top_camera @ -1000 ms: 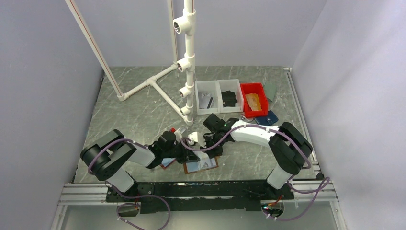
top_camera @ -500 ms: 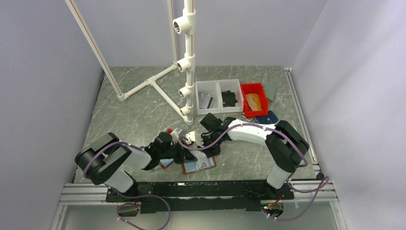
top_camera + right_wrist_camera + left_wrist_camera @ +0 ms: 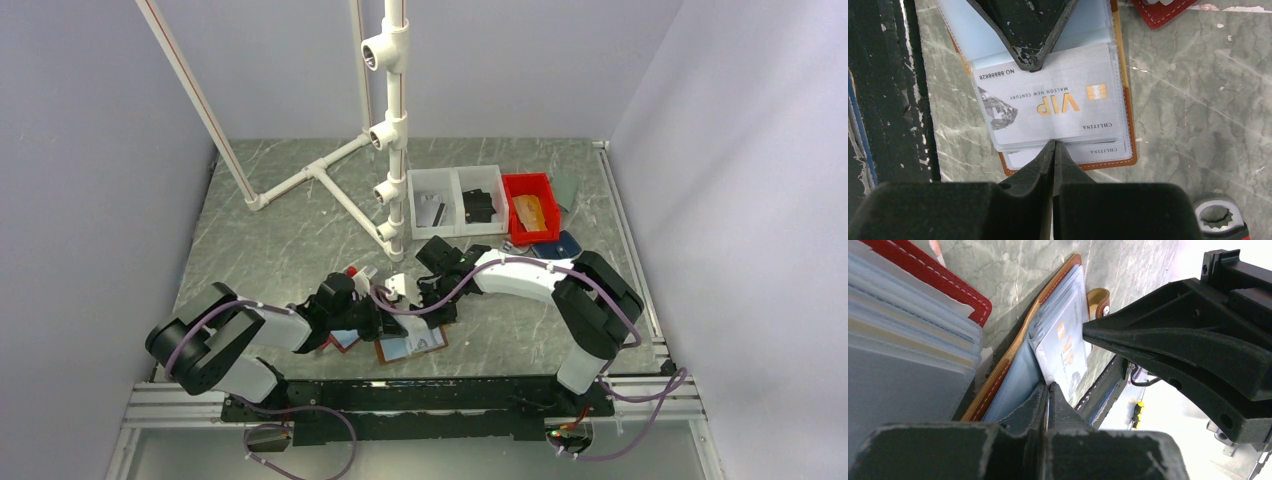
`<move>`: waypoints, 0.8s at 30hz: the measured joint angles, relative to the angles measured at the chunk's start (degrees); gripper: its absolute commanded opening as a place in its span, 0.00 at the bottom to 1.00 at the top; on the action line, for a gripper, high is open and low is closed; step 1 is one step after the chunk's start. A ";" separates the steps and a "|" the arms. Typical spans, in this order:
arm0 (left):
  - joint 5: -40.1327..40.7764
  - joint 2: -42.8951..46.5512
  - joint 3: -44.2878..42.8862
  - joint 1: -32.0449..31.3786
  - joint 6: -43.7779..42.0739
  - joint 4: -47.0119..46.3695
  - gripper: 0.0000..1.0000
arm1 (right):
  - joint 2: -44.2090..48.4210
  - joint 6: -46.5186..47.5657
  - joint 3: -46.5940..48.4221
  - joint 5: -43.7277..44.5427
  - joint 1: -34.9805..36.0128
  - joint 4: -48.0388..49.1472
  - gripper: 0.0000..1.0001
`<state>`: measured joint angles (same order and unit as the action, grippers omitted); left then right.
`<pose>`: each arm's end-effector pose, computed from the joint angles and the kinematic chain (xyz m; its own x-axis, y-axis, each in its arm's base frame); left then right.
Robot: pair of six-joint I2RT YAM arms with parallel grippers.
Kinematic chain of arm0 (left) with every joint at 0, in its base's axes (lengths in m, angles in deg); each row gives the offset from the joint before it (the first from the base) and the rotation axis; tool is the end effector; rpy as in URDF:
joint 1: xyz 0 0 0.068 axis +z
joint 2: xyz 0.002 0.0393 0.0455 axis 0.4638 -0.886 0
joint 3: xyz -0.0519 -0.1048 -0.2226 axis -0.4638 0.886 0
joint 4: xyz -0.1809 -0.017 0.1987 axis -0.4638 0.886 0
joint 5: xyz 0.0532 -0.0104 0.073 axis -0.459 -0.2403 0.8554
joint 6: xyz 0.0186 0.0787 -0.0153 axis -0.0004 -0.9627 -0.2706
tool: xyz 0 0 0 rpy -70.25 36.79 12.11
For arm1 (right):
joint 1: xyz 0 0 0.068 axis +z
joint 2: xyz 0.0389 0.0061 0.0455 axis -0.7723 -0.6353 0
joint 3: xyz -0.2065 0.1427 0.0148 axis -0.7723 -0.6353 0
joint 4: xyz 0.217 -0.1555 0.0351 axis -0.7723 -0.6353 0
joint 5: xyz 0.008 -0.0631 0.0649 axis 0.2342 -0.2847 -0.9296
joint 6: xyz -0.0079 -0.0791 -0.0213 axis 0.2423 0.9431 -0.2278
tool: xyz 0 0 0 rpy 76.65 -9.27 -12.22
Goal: Take the credit cards out of the card holder
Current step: Remove the credit card from the card holder.
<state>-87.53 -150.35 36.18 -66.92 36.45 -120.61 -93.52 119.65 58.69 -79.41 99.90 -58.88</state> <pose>0.1707 -0.1844 0.0594 -0.9677 -0.1932 -0.1618 0.0382 0.5223 -0.8519 0.1858 0.2672 0.1042 -0.0269 -0.8585 -0.5121 -0.9845 -0.0661 0.1627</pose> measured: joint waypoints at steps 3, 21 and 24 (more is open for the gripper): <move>-0.31 0.90 0.00 0.50 -0.35 1.27 0.05 | -0.04 0.00 0.02 -0.04 0.00 0.20 0.05; -0.92 5.35 0.02 1.40 -1.44 8.63 0.14 | -0.04 0.00 0.02 -0.11 0.00 0.22 0.06; -0.98 5.01 0.26 1.44 -1.09 7.87 0.22 | -0.04 0.00 0.02 -0.11 0.00 0.22 0.06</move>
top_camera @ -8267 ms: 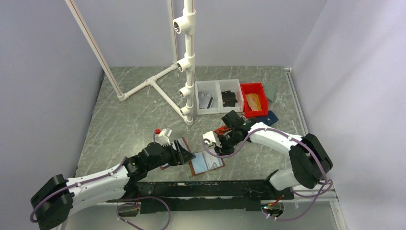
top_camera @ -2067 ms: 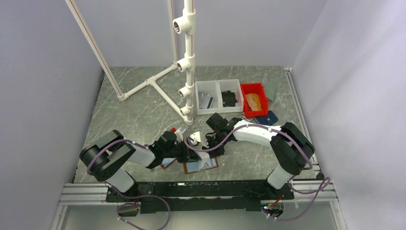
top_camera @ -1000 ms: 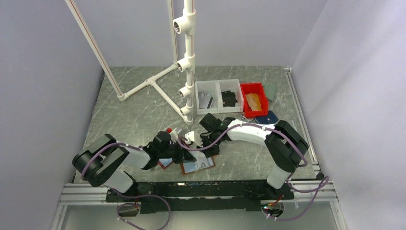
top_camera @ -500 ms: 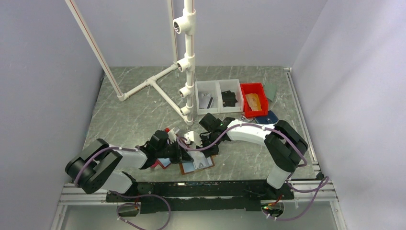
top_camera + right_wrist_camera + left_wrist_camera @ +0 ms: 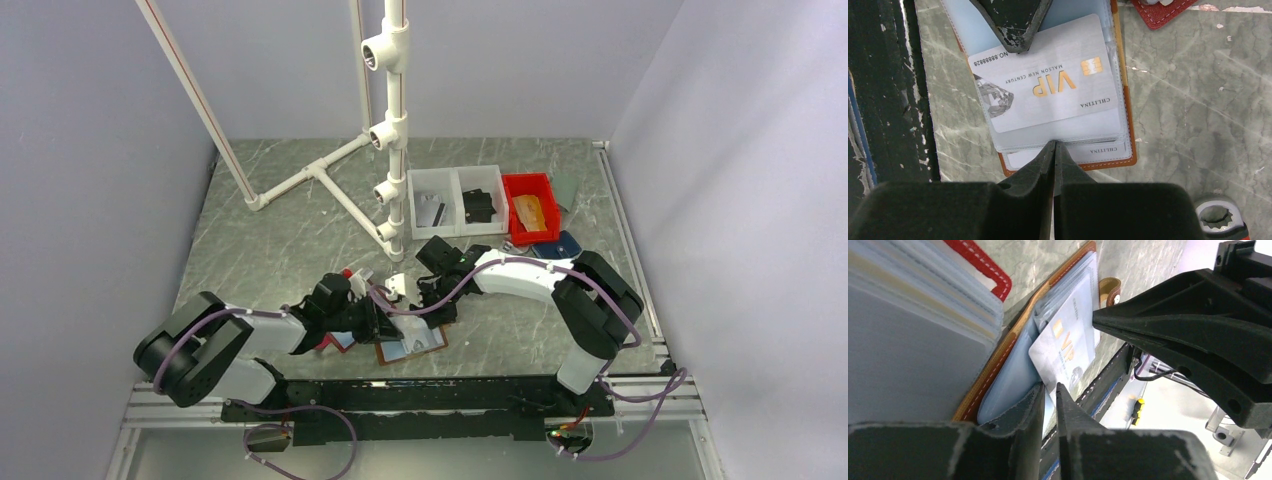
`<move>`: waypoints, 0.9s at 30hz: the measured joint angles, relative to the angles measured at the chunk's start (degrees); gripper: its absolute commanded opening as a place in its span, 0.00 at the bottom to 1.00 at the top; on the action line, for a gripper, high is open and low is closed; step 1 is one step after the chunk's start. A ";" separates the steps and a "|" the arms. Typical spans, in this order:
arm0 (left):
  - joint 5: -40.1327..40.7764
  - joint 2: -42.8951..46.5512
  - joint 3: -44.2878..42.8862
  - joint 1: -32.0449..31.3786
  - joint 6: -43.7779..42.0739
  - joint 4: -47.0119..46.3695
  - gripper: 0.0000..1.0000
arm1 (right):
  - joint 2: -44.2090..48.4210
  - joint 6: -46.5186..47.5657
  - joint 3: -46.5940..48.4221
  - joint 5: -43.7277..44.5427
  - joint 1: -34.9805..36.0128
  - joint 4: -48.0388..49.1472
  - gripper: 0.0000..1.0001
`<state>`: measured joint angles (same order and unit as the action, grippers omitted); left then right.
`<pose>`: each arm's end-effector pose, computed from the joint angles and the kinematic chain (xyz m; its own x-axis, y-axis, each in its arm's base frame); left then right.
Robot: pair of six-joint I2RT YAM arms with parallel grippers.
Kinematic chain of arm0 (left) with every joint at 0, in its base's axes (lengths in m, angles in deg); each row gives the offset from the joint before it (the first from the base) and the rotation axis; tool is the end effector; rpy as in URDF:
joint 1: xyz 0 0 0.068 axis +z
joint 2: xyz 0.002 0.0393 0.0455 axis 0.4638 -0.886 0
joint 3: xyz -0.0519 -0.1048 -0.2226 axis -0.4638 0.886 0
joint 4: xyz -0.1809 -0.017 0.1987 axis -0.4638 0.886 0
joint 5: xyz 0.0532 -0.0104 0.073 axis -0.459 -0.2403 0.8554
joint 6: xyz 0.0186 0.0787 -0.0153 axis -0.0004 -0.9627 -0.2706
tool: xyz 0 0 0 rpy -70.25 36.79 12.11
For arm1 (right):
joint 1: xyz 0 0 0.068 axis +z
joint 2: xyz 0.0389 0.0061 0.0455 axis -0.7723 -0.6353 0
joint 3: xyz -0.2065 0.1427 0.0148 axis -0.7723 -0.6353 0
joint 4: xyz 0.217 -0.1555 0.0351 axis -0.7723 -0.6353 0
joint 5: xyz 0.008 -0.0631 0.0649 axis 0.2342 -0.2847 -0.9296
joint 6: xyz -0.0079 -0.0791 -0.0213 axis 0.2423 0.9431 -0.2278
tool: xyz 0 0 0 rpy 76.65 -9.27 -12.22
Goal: Take the credit cards out of the card holder
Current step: Remove the credit card from the card holder.
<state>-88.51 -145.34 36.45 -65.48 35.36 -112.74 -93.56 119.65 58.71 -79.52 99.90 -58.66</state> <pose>0.1680 -0.1758 0.0630 -0.9724 -0.1901 -0.1353 0.0092 0.5483 -0.8363 0.1860 0.2677 0.1043 -0.0260 -0.8566 -0.5154 -0.9846 -0.0673 0.1615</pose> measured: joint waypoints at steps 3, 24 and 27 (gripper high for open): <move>-0.20 -1.51 0.85 0.00 1.03 -2.51 0.28 | 0.00 0.00 0.00 -0.02 0.00 0.02 0.06; 1.14 -13.94 6.21 0.00 13.60 -27.91 0.00 | 0.00 0.00 0.00 -0.07 0.00 0.04 0.06; 1.40 -13.55 6.69 0.00 13.27 -28.20 0.00 | 0.00 0.00 0.00 -0.04 0.00 0.04 0.06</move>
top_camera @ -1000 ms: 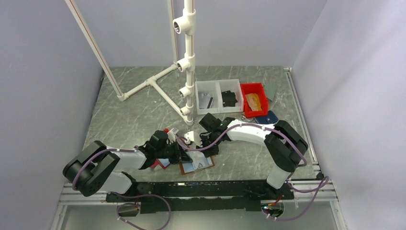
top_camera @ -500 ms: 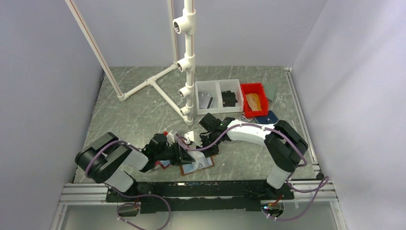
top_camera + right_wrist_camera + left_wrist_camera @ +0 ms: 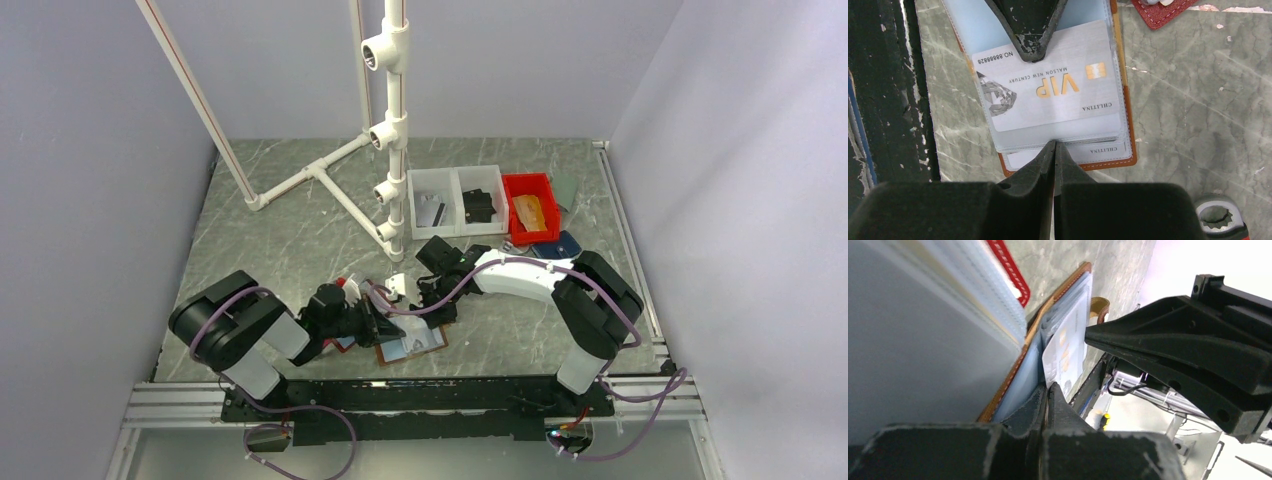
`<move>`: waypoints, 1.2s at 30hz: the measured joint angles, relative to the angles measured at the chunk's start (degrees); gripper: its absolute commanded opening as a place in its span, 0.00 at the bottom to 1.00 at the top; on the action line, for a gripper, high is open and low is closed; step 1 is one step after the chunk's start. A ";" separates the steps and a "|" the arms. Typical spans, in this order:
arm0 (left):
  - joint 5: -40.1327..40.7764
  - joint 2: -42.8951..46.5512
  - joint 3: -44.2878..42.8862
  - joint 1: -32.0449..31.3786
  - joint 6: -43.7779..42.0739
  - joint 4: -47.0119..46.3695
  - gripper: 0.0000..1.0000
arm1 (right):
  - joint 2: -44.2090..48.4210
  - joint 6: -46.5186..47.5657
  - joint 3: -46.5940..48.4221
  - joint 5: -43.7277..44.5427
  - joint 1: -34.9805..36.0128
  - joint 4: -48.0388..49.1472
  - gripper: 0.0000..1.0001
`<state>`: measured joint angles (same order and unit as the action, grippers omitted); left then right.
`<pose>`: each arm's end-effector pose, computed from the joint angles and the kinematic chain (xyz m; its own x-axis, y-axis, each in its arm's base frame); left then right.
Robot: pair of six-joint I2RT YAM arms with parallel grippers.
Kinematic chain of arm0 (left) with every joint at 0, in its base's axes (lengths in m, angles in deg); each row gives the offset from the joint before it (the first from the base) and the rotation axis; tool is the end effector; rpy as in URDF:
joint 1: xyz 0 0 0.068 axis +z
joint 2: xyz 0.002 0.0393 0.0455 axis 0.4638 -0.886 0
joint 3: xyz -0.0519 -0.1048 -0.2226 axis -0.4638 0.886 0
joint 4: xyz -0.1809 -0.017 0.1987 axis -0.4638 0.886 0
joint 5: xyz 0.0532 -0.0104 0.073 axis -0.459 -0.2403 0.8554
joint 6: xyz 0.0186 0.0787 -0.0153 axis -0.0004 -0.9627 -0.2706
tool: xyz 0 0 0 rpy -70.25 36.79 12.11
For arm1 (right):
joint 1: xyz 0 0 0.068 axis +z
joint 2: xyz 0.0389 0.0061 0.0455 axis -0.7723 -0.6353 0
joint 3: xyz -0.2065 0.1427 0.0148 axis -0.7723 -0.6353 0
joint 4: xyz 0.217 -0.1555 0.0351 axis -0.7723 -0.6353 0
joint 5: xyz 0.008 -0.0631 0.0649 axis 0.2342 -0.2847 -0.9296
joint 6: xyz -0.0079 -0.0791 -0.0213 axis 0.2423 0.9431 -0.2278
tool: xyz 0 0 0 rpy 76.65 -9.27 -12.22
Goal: Take the credit cards out of the card holder
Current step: Remove the credit card from the card holder, then place the credit card in the storage box.
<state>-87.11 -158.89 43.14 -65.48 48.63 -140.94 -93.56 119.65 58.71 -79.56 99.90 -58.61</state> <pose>0.1591 -0.1670 0.0397 -0.9440 -0.3289 -0.0278 -0.1204 0.4215 -0.8988 0.1861 0.2678 0.1044 -0.0257 -0.8560 -0.5163 -0.9846 -0.0677 0.1614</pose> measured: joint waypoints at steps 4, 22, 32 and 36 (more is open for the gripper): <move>0.17 5.33 0.13 0.00 -3.34 5.05 0.00 | 0.00 0.00 0.00 0.00 0.00 0.00 0.06; 5.99 53.59 -0.31 1.29 -17.59 53.18 0.00 | 0.00 0.79 0.39 -1.05 -0.28 -1.09 0.15; 4.02 56.04 -0.31 1.29 -21.57 52.81 0.00 | 1.14 4.70 1.64 -6.86 -4.02 -8.72 0.31; 2.67 53.55 -0.37 1.29 -23.06 49.44 0.00 | 3.45 6.56 2.25 -9.94 -6.12 -11.58 0.35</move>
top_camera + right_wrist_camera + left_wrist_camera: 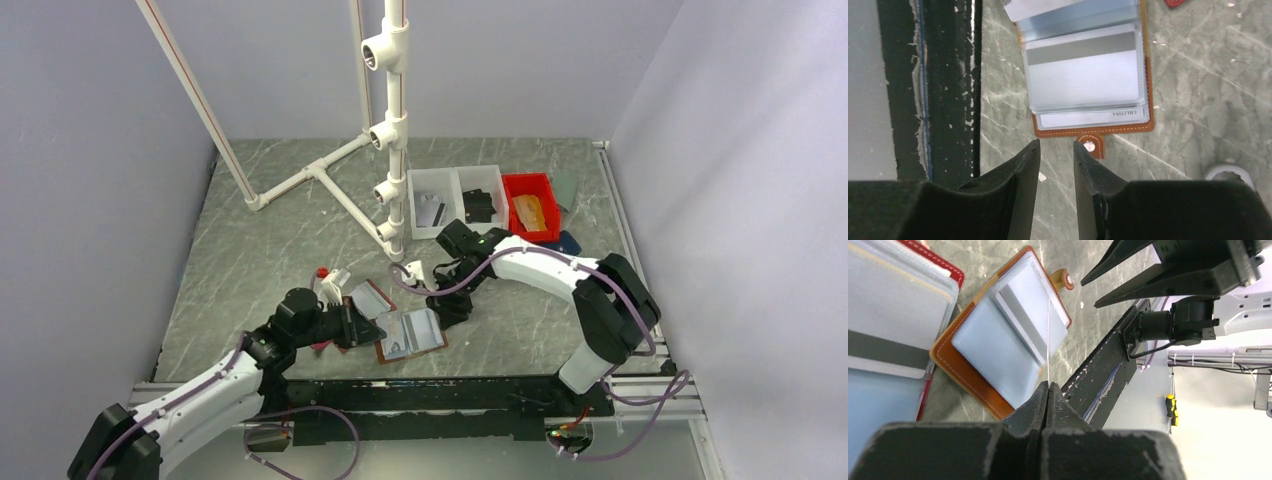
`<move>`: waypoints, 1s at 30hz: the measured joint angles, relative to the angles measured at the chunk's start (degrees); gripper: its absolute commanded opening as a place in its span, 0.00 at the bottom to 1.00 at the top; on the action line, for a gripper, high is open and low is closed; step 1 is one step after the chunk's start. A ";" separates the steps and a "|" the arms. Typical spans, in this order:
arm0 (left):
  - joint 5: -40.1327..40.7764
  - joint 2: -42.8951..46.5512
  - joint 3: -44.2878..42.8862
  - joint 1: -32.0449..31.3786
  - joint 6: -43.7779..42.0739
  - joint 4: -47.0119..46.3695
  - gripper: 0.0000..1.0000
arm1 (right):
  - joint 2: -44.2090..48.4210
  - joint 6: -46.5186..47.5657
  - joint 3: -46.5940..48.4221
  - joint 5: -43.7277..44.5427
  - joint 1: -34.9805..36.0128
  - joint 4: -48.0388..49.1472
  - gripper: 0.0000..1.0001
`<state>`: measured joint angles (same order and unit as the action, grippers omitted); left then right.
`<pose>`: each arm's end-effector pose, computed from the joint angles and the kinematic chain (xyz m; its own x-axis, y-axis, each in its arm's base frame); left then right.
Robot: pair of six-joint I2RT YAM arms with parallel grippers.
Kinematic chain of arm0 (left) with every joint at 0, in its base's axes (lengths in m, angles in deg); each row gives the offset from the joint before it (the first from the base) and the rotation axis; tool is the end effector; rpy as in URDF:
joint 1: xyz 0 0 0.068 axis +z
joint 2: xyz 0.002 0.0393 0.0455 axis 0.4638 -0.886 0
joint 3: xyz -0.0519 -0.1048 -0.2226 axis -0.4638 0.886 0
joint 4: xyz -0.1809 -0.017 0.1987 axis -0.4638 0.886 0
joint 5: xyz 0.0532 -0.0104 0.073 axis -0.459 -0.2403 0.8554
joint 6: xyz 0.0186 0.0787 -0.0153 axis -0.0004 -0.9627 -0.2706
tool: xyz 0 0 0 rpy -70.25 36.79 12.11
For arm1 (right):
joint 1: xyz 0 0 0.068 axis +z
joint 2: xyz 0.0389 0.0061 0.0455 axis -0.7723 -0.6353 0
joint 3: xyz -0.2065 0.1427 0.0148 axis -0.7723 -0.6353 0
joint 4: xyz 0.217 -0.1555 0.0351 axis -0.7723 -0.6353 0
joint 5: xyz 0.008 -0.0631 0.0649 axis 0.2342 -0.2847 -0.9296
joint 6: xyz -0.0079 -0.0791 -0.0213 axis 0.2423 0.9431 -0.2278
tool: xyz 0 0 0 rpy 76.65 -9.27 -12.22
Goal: Take the credit cards out of the card holder
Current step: Place the credit card in the storage box.
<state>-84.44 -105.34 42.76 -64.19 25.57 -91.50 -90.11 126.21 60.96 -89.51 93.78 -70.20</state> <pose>0.1446 -0.1461 0.1244 -0.8738 -0.2070 -0.4400 0.2876 0.5096 -0.8109 0.1926 0.2411 0.1322 -0.0698 -0.8201 -0.5679 -0.9527 -0.1141 0.2818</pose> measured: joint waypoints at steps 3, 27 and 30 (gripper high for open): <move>-1.20 -1.70 -0.17 0.00 -1.16 -2.80 0.00 | 1.66 1.16 0.39 -1.95 -1.81 -1.51 0.35; -2.05 -8.66 -6.82 -4.57 -10.88 -18.51 0.00 | 5.38 3.21 3.65 -23.71 -14.32 -8.39 0.45; 0.11 -11.61 -7.74 -7.56 -12.39 -19.89 0.00 | 4.39 2.40 3.85 -26.08 -14.32 -8.48 0.46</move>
<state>-84.33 -116.95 35.03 -71.75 13.17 -111.39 -85.72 128.61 64.81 -115.58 79.46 -78.68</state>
